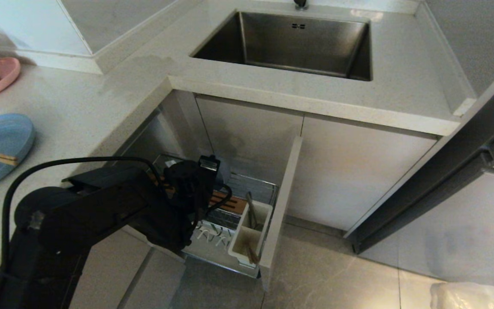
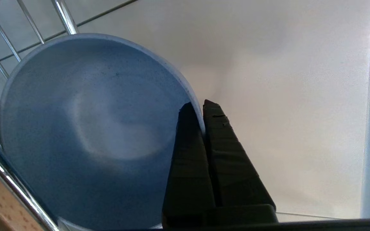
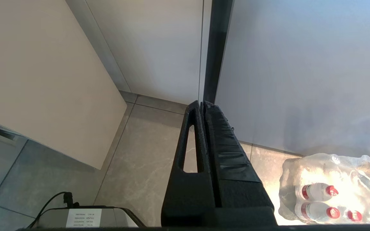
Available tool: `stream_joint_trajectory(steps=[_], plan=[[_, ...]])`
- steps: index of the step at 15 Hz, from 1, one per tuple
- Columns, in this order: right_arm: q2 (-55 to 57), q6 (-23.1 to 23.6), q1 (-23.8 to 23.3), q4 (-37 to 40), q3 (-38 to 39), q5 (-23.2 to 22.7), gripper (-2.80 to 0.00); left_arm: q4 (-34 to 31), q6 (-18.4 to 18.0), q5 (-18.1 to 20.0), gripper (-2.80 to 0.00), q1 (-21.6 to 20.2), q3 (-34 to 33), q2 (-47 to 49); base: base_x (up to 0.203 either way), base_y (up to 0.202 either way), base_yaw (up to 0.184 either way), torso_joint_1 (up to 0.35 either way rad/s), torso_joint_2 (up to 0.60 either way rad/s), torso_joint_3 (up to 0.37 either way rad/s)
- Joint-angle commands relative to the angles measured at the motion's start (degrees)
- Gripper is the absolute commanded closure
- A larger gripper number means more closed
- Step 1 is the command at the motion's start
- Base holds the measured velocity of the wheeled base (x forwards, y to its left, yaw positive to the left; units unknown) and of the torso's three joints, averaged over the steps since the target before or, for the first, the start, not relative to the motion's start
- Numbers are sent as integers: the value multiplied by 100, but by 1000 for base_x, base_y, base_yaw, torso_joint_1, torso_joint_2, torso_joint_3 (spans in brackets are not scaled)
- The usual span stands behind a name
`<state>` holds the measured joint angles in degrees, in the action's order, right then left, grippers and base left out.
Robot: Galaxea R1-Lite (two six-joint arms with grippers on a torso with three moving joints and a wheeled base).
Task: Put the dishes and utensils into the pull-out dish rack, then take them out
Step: Pick up the bowl and place it in the cupboard
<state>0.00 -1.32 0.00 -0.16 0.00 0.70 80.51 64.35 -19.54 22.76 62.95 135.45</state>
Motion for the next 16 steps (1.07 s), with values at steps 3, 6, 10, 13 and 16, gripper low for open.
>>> stream_joint_trajectory(steps=[3,6,10,13,16], plan=[[9,0,0,-2,0,1,0,-36,47,2,0,0,13,0,0,0,0,0,0,0],[9,0,0,-2,0,1,0,-173,44,-15,0,0,86,-1,0,0,0,0,0,0],[6,0,0,-2,0,1,0,-193,25,-32,-280,0,77,-56,0,0,0,0,0,0],[5,0,0,-2,0,1,0,-206,24,-46,-280,13,12,-155,0,0,0,0,0,0],[3,0,0,-2,0,1,0,-373,33,-66,-280,50,-142,-413,0,0,0,0,0,0]])
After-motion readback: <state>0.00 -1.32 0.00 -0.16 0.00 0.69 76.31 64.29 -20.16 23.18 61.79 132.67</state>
